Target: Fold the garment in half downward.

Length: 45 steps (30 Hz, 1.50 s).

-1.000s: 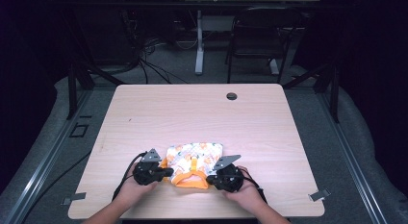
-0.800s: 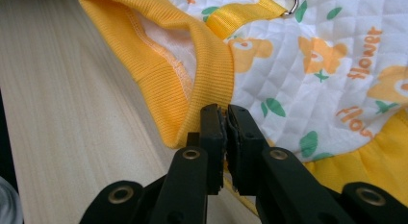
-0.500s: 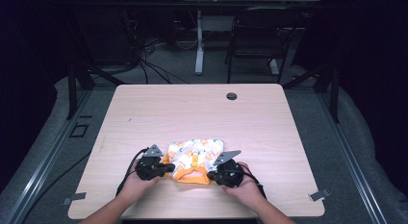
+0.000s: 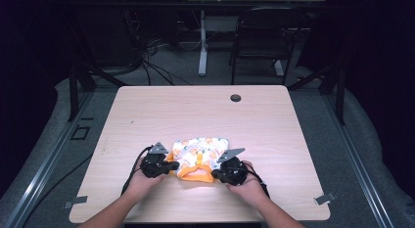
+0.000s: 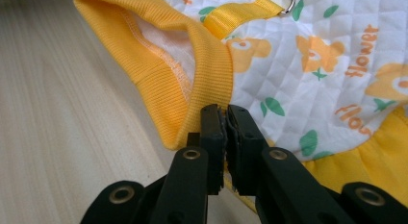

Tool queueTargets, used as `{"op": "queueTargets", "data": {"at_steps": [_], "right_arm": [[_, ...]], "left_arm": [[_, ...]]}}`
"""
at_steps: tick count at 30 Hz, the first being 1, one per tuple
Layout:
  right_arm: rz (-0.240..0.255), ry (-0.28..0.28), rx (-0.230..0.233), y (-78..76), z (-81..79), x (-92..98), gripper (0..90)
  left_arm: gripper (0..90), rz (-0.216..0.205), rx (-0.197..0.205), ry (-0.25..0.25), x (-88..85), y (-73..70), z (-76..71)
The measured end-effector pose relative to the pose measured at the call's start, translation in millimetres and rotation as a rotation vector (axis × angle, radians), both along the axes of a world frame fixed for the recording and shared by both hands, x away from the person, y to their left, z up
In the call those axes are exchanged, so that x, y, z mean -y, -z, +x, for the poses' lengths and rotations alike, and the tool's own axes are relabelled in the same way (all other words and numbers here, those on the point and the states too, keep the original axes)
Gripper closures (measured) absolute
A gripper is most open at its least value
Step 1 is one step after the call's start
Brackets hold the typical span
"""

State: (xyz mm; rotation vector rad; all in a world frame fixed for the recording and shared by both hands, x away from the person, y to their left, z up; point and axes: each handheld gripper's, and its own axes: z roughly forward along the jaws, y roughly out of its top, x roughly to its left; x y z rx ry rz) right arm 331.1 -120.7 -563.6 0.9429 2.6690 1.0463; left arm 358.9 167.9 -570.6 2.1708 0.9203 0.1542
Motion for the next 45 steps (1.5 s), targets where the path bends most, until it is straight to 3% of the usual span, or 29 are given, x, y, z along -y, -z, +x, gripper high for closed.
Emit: {"op": "queueTargets", "data": {"at_steps": [10,15,26,40,45], "right_arm": [[-0.025,0.026,0.000,-2.3,17.2,-4.1,85.2],[-0.027,0.046,0.001,-2.3,26.0,-4.1,85.2],[-0.022,0.077,0.003,-2.1,39.9,-2.6,84.8],[-0.024,0.092,0.002,-3.0,43.1,-2.7,84.4],[-0.001,0.093,0.010,-7.9,39.6,-0.8,84.1]], "left_arm": [[89.3,-0.043,-0.010,-0.066,0.4,2.8,13.5],[89.2,-0.014,-0.002,-0.063,3.0,0.7,19.2],[89.3,-0.045,0.000,-0.098,2.8,3.2,26.7],[88.5,-0.059,-0.005,-0.116,2.0,2.6,27.8],[88.0,-0.077,0.008,-0.120,-0.1,-4.3,25.3]]}}
